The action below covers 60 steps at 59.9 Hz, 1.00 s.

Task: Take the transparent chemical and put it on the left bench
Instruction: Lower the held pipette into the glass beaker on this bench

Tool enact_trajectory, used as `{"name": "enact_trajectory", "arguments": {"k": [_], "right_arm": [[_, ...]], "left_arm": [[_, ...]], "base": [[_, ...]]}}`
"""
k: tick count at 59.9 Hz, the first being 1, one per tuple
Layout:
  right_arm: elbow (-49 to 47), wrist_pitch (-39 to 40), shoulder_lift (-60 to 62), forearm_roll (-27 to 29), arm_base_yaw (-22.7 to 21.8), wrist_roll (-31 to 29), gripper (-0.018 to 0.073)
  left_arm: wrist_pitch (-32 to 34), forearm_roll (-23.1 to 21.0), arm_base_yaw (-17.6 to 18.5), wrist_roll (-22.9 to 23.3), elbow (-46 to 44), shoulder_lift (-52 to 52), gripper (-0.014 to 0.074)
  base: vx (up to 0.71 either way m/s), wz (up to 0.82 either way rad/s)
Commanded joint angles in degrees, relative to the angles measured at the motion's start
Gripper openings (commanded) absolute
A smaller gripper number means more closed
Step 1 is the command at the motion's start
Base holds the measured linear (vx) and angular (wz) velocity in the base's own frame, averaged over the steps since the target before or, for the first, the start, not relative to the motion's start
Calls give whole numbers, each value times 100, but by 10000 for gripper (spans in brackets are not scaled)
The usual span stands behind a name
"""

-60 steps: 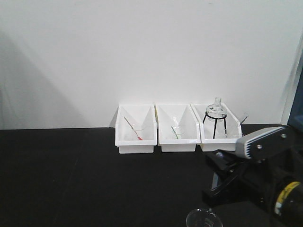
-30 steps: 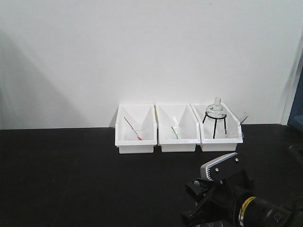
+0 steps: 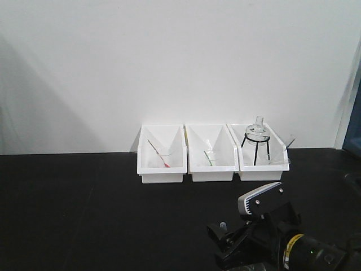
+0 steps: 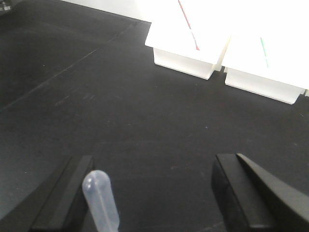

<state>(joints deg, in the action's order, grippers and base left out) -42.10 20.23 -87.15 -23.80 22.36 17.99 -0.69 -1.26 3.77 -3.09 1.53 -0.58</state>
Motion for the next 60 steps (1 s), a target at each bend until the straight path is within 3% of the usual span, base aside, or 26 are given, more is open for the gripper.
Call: {"name": "enact_trajectory", "arguments": {"k": [1, 11, 19, 33, 38, 45, 60], "right_arm": [[-188, 437, 186, 42, 10, -5, 565], [-188, 443, 186, 766, 4, 755, 565], [-188, 389, 186, 808, -2, 902, 565], [-188, 63, 186, 865, -2, 1823, 565], [-188, 229, 186, 576, -2, 1582, 565], [-188, 575, 224, 273, -2, 624, 551], [-188, 120, 903, 1069, -2, -721, 382]], "left_arm": [[449, -4, 10, 45, 93, -110, -4], [449, -4, 10, 45, 93, -110, -4], [449, -4, 10, 45, 93, -110, -4], [449, -4, 10, 45, 93, -110, -4], [449, -4, 10, 45, 93, -110, -4], [449, -4, 10, 45, 93, -110, -4], [449, -4, 10, 45, 93, -110, -4]], "base": [[0, 0], [0, 0], [0, 0], [0, 0], [0, 0], [0, 0], [0, 0]]}}
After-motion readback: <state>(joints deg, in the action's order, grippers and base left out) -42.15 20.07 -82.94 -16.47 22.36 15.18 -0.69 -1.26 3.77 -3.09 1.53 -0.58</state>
